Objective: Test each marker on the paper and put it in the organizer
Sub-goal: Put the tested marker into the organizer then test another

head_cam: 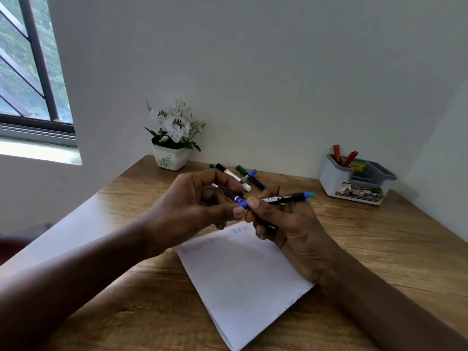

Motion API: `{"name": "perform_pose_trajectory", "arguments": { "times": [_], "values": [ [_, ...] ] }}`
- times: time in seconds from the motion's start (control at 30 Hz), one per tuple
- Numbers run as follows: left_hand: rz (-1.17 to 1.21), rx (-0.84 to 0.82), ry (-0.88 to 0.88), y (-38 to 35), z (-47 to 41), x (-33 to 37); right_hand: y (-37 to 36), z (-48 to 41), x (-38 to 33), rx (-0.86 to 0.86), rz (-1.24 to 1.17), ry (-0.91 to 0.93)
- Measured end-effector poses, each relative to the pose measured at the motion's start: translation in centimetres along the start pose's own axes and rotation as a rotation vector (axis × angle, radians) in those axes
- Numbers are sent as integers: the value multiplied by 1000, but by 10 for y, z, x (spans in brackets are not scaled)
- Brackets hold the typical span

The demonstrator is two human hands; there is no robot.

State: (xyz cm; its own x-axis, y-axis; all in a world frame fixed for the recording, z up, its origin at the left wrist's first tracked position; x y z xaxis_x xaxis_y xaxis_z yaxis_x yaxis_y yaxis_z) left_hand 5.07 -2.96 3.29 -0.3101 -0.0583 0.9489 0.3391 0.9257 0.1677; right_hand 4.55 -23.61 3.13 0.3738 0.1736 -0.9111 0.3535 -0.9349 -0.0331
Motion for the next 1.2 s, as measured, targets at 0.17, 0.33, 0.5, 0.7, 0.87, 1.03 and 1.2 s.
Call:
{"name": "perform_pose_trajectory", "arguments": {
  "times": [0.17,0.33,0.5,0.7,0.87,1.03,1.2],
  "values": [
    [114,-5,52,-5,1,1,-3,2,2,10,-79,-23],
    [108,-15,32,-8,-2,-3,-4,-2,4,14,-93,-48],
    [-261,39,-1,4,-5,-6,-3,-5,2,16,195,48],
    [-735,159,4,21,-6,-12,17,-8,-7,80,74,48],
    [-998,72,58,16,-10,-18,31,-13,-17,158,120,-14],
    [-1148,-12,78,11,-13,-17,60,-12,-24,472,410,151],
    [-1196,-57,27,1,-19,-12,115,-24,-54,741,457,264]
  ]
}}
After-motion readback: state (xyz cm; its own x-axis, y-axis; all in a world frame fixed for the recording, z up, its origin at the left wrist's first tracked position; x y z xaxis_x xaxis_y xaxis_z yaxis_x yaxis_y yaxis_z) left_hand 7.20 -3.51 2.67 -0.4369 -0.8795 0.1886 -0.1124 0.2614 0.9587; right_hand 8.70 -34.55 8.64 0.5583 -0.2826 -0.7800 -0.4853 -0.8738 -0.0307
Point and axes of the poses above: each hand's wrist, its own z-axis away from the middle knuckle, its own y-axis out of the back of the hand, x = y × z, the point moved 1 cm from there along -z, towards the middle knuckle, and after that the axes turned 9 degrees about y, right-handed, at the moved point
